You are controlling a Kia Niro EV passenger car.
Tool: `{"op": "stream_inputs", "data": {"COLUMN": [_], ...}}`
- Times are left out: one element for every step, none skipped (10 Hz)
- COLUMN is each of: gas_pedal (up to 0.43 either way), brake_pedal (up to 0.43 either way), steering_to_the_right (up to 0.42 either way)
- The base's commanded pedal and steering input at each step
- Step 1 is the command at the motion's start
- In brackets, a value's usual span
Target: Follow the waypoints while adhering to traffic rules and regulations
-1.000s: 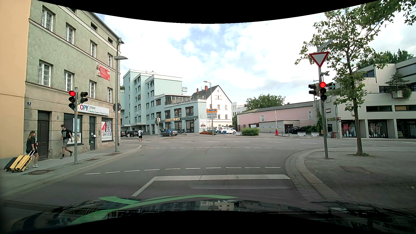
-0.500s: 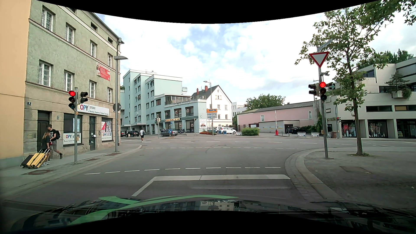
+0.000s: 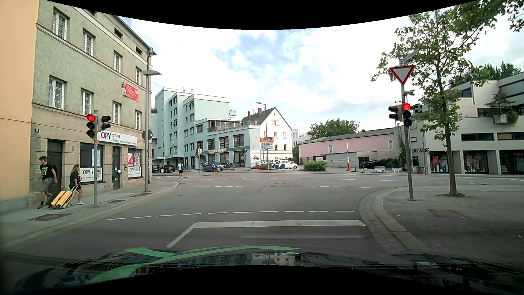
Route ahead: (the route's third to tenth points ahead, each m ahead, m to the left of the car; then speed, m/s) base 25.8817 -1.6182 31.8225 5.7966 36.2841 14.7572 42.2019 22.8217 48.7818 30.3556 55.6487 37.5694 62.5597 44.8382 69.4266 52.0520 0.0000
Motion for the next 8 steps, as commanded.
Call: {"op": "stream_inputs", "data": {"gas_pedal": [0.0,0.0,0.0,0.0,0.0,0.0,0.0,0.0], "brake_pedal": [0.445,0.445,0.445,0.445,0.445,0.445,0.445,0.445], "steering_to_the_right": [0.004,0.004,0.004,0.004,0.004,0.003,0.001,0.0]}}
